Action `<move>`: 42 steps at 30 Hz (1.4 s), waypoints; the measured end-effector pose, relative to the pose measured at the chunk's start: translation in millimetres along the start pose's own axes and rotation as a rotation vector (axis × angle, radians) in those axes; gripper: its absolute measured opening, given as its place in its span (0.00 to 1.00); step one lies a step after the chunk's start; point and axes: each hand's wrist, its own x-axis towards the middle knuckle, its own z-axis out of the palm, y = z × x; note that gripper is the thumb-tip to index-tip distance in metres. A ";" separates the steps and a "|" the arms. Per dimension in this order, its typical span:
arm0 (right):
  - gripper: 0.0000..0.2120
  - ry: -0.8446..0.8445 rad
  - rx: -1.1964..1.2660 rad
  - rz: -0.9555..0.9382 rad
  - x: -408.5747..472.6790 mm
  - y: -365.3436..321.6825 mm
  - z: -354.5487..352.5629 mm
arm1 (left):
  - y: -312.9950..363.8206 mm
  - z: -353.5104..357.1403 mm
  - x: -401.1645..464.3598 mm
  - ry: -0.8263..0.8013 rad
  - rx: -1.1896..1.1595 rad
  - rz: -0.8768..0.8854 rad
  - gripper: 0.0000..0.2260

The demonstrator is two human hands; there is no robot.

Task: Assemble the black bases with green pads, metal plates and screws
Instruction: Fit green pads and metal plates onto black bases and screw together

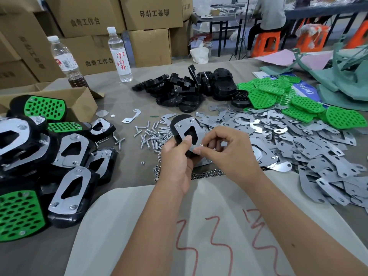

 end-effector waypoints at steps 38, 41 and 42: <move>0.10 -0.137 0.038 0.043 -5.9 -4.6 1.3 | 4.6 -0.5 -0.7 0.138 -0.224 -0.009 0.08; 0.30 -0.088 0.097 0.072 -5.7 -3.0 -2.1 | 5.7 -1.9 0.5 0.135 -0.259 -0.004 0.09; 0.33 -0.040 0.119 0.072 -5.9 -2.5 -4.6 | 6.4 -2.2 1.5 0.133 -0.284 0.001 0.09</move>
